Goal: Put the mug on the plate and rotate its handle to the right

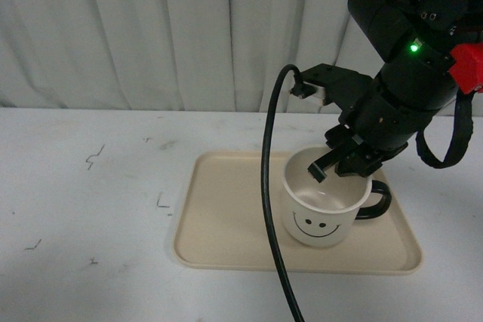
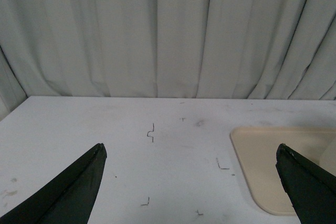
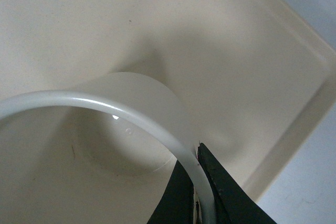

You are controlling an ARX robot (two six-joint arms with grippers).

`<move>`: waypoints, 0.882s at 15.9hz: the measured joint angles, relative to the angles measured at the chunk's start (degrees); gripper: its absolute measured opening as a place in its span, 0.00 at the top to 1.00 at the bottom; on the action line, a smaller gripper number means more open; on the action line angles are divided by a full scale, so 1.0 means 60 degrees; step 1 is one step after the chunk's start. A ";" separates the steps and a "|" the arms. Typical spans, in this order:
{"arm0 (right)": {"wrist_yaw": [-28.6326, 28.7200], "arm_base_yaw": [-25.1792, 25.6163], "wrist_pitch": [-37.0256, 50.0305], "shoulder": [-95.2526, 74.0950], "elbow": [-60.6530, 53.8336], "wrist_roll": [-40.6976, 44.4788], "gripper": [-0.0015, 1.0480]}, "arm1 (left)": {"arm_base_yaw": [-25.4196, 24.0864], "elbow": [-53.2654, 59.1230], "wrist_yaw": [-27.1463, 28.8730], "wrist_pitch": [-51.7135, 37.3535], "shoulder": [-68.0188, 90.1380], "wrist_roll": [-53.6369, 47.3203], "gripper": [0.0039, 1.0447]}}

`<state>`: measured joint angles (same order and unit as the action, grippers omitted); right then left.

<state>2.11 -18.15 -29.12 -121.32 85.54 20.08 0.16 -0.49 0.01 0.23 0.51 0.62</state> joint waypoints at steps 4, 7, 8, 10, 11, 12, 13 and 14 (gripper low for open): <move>0.0510 -0.0219 -0.0178 -0.0390 0.0164 0.0408 0.97 | 0.0000 0.0000 0.0000 0.0000 0.0000 0.0000 0.06; 0.0277 -0.0168 -0.0911 -0.0419 0.0342 0.0758 0.97 | 0.0000 0.0000 0.0000 0.0000 0.0000 0.0000 0.06; 0.0033 -0.0084 -0.1111 -0.0419 0.0379 0.0925 0.97 | 0.0000 0.0000 0.0000 0.0000 0.0000 0.0000 0.06; -0.0342 0.0033 -0.1209 -0.0477 0.0474 0.1260 0.90 | 0.0000 0.0000 0.0000 0.0000 0.0000 0.0000 0.06; -0.0710 0.0098 -0.0994 -0.0492 0.0510 0.1392 0.77 | 0.0000 0.0000 0.0000 0.0000 0.0000 0.0000 0.06; -0.0732 0.0160 -0.0940 -0.0492 0.0576 0.1435 0.67 | 0.0000 0.0000 0.0000 0.0000 0.0000 0.0000 0.06; -0.0772 0.0164 -0.0750 -0.0444 0.0634 0.1457 0.57 | 0.0000 0.0000 0.0000 0.0000 0.0000 0.0000 0.06; -0.0718 0.0244 -0.0353 -0.0288 0.0597 0.1461 0.46 | 0.0000 0.0000 0.0000 0.0000 0.0000 0.0000 0.06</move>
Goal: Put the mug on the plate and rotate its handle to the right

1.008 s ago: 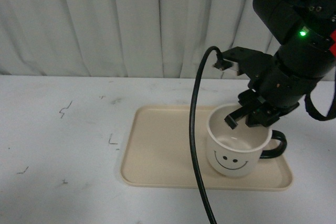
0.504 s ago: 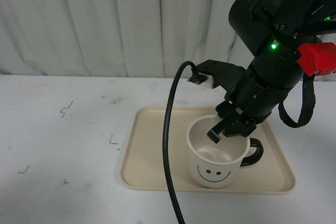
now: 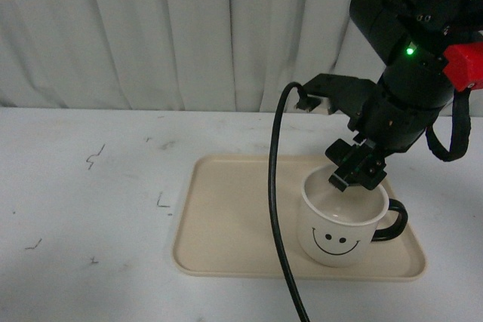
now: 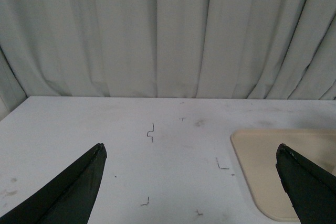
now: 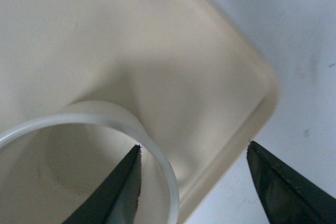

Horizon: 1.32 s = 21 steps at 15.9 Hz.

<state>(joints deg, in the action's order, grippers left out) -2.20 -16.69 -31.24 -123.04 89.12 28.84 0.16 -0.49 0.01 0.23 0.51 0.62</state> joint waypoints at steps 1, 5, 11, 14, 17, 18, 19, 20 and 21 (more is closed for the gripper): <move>0.0208 0.0124 0.0882 0.0477 -0.0266 -0.0084 0.34 | 0.0000 0.0000 0.0000 -0.0004 0.0000 0.0000 0.06; -0.1355 0.0393 0.8703 0.2772 -0.3213 -0.2597 0.23 | 0.0000 0.0000 -0.0011 -0.0011 0.0000 0.0000 0.06; -0.0947 0.1428 1.5220 0.6065 -0.9941 -0.4637 0.93 | -0.0018 0.0000 0.0000 -0.0004 0.0000 -0.0004 0.06; -0.0659 0.1821 1.5154 0.7111 -1.1690 -0.4666 0.98 | -0.0018 0.0000 0.0000 0.0000 0.0000 -0.0004 0.06; -0.0357 0.2029 1.4965 0.8539 -1.2692 -0.4666 0.98 | -0.0018 0.0000 0.0000 -0.0004 0.0000 0.0000 0.06; -0.0262 0.2120 1.5187 0.8776 -1.3118 -0.4670 0.98 | -0.0018 0.0000 0.0004 -0.0004 0.0000 0.0000 0.06; 0.0186 0.2495 1.5369 0.8932 -1.3482 -0.4663 0.98 | -0.0018 0.0000 -0.0004 0.0000 0.0000 -0.0004 0.06; 0.0255 0.2812 1.4976 0.9329 -1.3792 -0.4674 0.98 | -0.0018 0.0000 0.0004 0.0000 0.0000 0.0000 0.06; 0.0302 0.2838 1.4706 0.9916 -1.3996 -0.4677 0.98 | -0.0018 0.0000 0.0000 -0.0004 0.0000 0.0000 0.06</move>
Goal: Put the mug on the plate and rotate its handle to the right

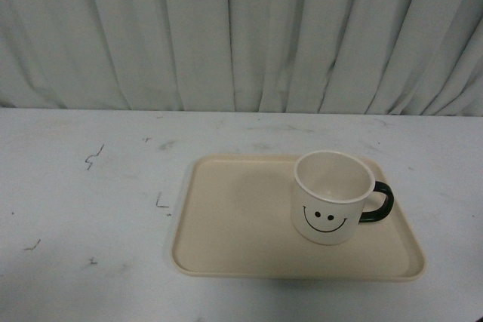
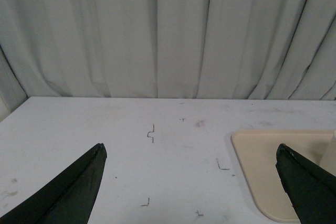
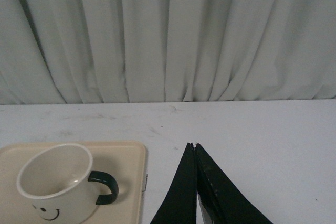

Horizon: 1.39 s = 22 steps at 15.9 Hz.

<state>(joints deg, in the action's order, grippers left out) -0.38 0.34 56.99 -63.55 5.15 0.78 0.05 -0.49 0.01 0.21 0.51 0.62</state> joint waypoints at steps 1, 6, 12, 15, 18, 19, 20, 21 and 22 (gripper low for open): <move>0.0040 -0.0007 -0.0332 0.0608 -0.0098 0.0000 0.98 | 0.0000 0.0000 0.0004 0.0000 0.0000 0.0000 0.06; 0.0040 -0.0004 -0.2495 0.3300 -0.0645 0.0000 0.98 | 0.0000 0.0000 0.0000 0.0004 0.0000 0.0000 0.06; 0.0040 -0.0004 -0.4805 0.5829 -0.0747 0.0000 0.98 | 0.0000 0.0000 0.0000 0.0000 0.0000 -0.0004 0.06; 0.0040 -0.0004 -0.5770 0.6856 -0.0747 0.0000 0.98 | 0.0000 0.0000 0.0000 0.0004 0.0000 0.0000 0.06; 0.0040 -0.0004 -0.6546 0.7661 -0.0750 0.0000 0.98 | 0.0000 0.0000 0.0000 0.0004 0.0000 -0.0004 0.06; 0.0040 -0.0004 -0.6801 0.7912 -0.0750 0.0004 0.98 | 0.0000 0.0000 0.0000 0.0004 0.0000 0.0000 0.06; 0.0040 -0.0004 -0.7020 0.8131 -0.0750 0.0000 0.98 | 0.0000 0.0000 0.0000 0.0004 0.0000 0.0000 0.06; 0.0040 -0.0004 -0.7242 0.8368 -0.0750 0.0000 0.98 | 0.0000 0.0000 0.0000 0.0004 0.0000 -0.0004 0.06; 0.0040 -0.0004 -0.7435 0.8550 -0.0750 0.0004 0.98 | 0.0000 0.0000 0.0000 0.0000 0.0000 0.0000 0.06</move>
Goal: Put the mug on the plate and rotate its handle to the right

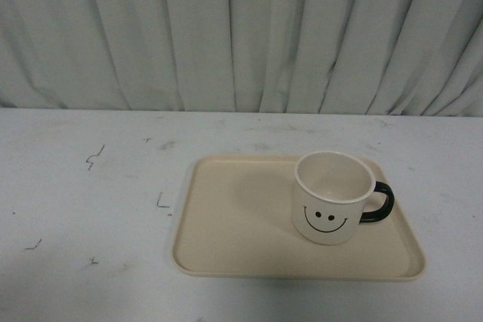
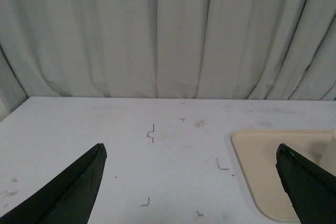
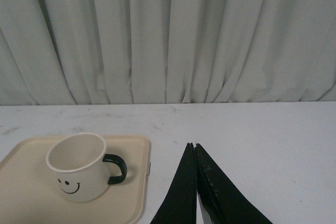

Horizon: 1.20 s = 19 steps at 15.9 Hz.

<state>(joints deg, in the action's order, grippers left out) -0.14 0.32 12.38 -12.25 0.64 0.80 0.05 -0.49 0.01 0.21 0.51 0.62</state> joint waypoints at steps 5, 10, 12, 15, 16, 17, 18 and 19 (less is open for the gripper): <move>0.0025 0.0000 -0.1916 0.2007 0.0033 -0.0015 0.98 | 0.0000 0.0000 -0.0004 0.0007 0.0000 0.0000 0.06; 0.0025 0.0000 -0.2102 0.2000 0.0004 -0.0029 0.57 | 0.0000 0.0000 0.0000 0.0004 0.0000 0.0000 0.06; 0.0022 0.0000 -0.2102 0.2000 0.0004 -0.0029 0.31 | 0.0000 0.0000 0.0000 0.0000 0.0000 0.0000 0.06; 0.0022 0.0000 -0.2102 0.2000 0.0004 -0.0040 0.06 | 0.0000 0.0000 0.0000 0.0000 0.0000 0.0000 0.06; 0.0025 0.0000 -0.2106 0.2000 0.0004 -0.0040 0.06 | 0.0000 0.0000 0.0000 0.0000 0.0000 0.0000 0.06; 0.0025 0.0000 -0.2102 0.2000 0.0004 -0.0036 0.06 | 0.0000 0.0000 0.0000 0.0000 0.0000 0.0000 0.06; 0.0025 0.0000 -0.2102 0.2000 0.0004 -0.0036 0.06 | 0.0000 0.0000 0.0000 0.0000 0.0000 0.0000 0.06; 0.0022 0.0000 -0.2102 0.2000 0.0004 -0.0036 0.06 | 0.0000 0.0000 0.0000 0.0000 0.0000 0.0000 0.06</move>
<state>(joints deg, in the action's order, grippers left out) -0.01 0.32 -0.23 -0.25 0.67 0.58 0.05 -0.49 0.01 0.21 0.51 0.62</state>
